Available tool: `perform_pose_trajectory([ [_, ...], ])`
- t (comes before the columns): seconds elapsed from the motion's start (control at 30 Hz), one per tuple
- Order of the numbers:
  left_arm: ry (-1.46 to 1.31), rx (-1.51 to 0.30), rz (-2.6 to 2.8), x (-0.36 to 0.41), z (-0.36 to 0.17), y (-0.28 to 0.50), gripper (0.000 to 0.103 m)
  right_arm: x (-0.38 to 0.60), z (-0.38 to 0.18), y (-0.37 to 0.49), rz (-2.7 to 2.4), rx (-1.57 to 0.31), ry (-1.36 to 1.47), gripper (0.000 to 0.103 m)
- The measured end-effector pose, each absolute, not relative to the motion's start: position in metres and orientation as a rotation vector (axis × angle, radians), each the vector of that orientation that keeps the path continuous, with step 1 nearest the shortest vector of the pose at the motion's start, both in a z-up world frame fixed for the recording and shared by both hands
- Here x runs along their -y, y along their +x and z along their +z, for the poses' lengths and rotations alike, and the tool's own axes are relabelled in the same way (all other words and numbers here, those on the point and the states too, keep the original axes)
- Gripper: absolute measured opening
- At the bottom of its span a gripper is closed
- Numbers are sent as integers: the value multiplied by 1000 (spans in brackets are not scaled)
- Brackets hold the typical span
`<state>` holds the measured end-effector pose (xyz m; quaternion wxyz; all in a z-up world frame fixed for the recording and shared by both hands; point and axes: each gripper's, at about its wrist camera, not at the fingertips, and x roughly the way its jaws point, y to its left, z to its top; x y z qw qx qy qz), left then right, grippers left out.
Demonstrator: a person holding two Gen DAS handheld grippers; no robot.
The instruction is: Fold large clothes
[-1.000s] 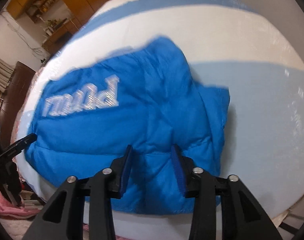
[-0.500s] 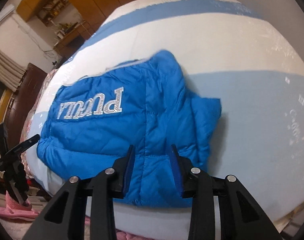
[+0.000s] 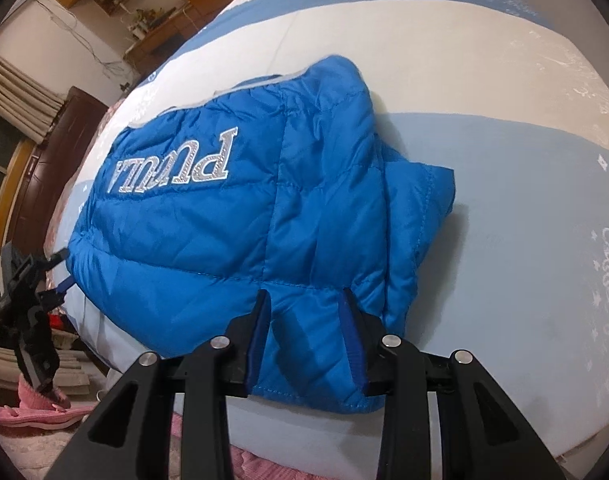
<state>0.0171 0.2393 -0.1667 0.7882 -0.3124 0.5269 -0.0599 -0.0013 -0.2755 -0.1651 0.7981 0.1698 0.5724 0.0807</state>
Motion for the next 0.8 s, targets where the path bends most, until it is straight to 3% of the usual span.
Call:
perform_pose_trajectory([
  [0.17,-680,-1138,-96,-240,-189,41,82,275,-172,2,196,-1241,357,35],
  [0.23,-694,-1122,-97,-240,-194,50,76,277,-175,3,204,-1247,375,35],
  [0.3,-682,-1105,-118,-235,-189,53,53,279,-176,4,208,-1251,386,35],
  [0.4,-723,-1073,-135,-233,-173,49,30,281,-176,5,205,-1262,403,35],
  [0.57,-659,-1020,-167,-224,-141,35,29,282,-177,8,179,-1283,403,35],
  [0.67,-659,-1100,-129,-230,-169,43,30,283,-180,13,177,-1294,403,35],
  [0.8,-652,-1137,-138,-231,-195,50,39,280,-184,18,167,-1306,390,35],
])
